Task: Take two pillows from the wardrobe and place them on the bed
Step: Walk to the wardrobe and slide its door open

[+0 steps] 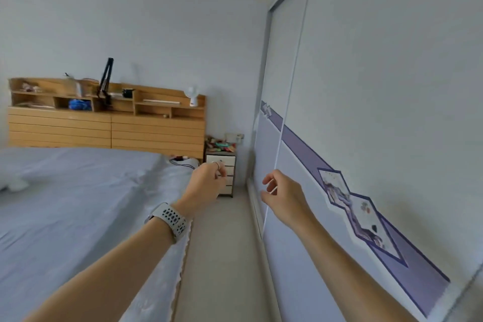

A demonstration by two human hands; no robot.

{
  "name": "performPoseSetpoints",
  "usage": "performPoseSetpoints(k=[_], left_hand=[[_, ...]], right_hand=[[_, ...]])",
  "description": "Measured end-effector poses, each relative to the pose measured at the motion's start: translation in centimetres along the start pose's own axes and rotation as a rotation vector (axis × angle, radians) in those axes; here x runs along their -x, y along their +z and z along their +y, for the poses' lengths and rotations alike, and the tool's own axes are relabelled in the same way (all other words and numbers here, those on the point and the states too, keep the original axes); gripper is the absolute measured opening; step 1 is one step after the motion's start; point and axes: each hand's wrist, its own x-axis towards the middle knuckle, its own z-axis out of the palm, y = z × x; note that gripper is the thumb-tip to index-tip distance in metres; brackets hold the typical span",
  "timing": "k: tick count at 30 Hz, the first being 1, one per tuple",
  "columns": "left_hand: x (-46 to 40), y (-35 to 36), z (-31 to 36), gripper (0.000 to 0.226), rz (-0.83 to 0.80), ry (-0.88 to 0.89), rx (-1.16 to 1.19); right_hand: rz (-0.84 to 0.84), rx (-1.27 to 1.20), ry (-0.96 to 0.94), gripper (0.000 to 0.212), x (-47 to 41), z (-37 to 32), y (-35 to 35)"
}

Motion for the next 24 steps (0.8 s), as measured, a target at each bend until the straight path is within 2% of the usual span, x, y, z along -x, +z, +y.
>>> performPoseSetpoints(k=[4, 12, 19, 24], left_hand=[[-2.2, 0.5, -0.7, 0.022, 0.050, -0.016, -0.020], [-9.6, 6.7, 1.0, 0.013, 0.016, 0.045, -0.048], [-17.1, 15.8, 5.1, 0.004, -0.105, 0.219, -0.013], [-21.8, 22.6, 9.3, 0.009, -0.221, 0.424, 0.121]], right_hand=[[-0.045, -0.011, -0.052, 0.017, -3.4, 1.0, 1.6], [0.000, 0.065, -0.043, 0.017, -9.3, 7.3, 0.2], [0.159, 0.216, 0.028, 0.022, -12.4, 13.3, -4.0], [0.324, 0.401, 0.178, 0.023, -13.2, 16.7, -7.2]])
